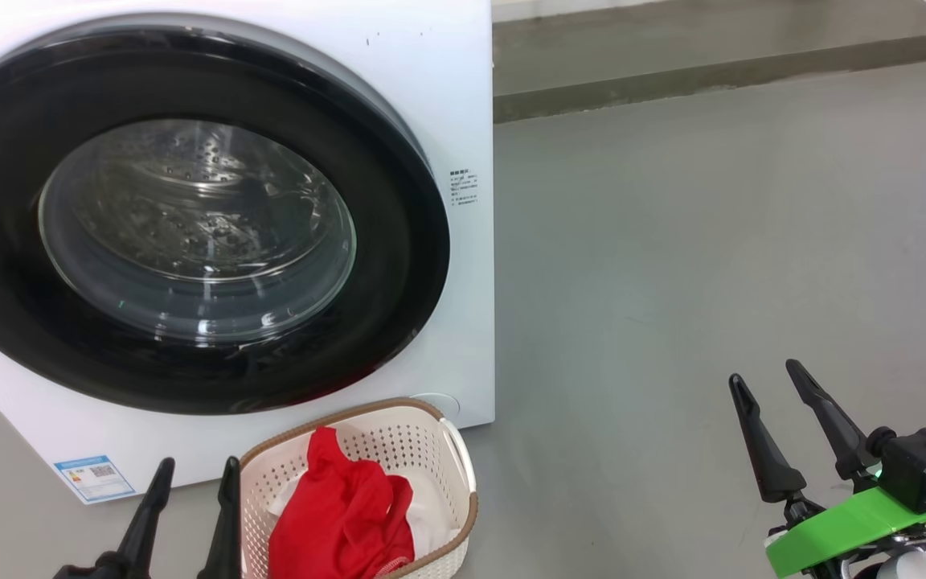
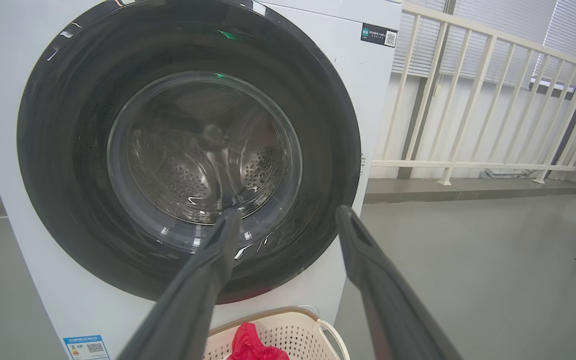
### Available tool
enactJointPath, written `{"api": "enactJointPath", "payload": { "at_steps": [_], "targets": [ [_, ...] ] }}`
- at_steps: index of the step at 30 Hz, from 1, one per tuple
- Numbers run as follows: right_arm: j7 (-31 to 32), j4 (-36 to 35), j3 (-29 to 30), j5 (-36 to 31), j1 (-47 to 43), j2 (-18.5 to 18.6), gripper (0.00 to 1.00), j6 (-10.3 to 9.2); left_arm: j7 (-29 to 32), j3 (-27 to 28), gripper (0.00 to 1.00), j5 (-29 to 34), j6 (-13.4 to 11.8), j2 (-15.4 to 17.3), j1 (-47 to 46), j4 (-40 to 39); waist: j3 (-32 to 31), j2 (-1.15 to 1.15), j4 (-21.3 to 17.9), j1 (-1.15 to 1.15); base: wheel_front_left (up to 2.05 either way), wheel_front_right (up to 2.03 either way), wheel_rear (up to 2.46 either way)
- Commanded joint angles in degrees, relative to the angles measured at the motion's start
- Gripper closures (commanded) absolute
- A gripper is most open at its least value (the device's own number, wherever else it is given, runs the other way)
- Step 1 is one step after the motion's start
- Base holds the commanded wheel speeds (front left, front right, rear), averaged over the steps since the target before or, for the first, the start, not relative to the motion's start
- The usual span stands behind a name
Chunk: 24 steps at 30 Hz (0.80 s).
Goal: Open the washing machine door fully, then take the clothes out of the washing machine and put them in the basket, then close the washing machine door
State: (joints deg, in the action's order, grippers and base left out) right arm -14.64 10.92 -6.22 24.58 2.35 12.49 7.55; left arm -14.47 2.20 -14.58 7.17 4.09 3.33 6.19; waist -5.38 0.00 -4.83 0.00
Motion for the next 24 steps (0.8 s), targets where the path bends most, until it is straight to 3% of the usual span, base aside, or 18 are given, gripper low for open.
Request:
{"api": "enactJointPath", "payload": {
  "at_steps": [1,13,14,24],
  "targets": [
    [-0.36,-1.71,-0.7,-0.54,0.85,0.79,0.0,-0.06,-0.52,2.19,0.0,0.64,0.32,0.25,-1.15,-1.01,-0.3,0.0,0.07,0.0,0.0,0.0,0.0],
    [-0.36,-2.78,-1.35,0.37,0.02,1.66,0.0,-0.06,-0.52,3.54,0.0,0.48,0.32,-0.28,-1.0,-1.45,-0.43,0.0,0.29,0.0,0.0,0.0,0.0],
    [0.0,-1.25,-0.23,0.11,-1.1,0.43,1.0,0.0,-0.01,1.64,1.0,0.26,0.0,-0.76,0.33,0.02,-0.43,0.0,0.29,0.0,0.0,0.0,0.0],
    [0.73,2.65,-0.1,2.49,-3.24,-2.05,1.0,0.0,1.24,1.43,1.0,-2.42,-0.06,-1.9,0.86,4.23,-0.26,0.0,0.41,0.06,0.0,0.0,0.0]
  ]
}}
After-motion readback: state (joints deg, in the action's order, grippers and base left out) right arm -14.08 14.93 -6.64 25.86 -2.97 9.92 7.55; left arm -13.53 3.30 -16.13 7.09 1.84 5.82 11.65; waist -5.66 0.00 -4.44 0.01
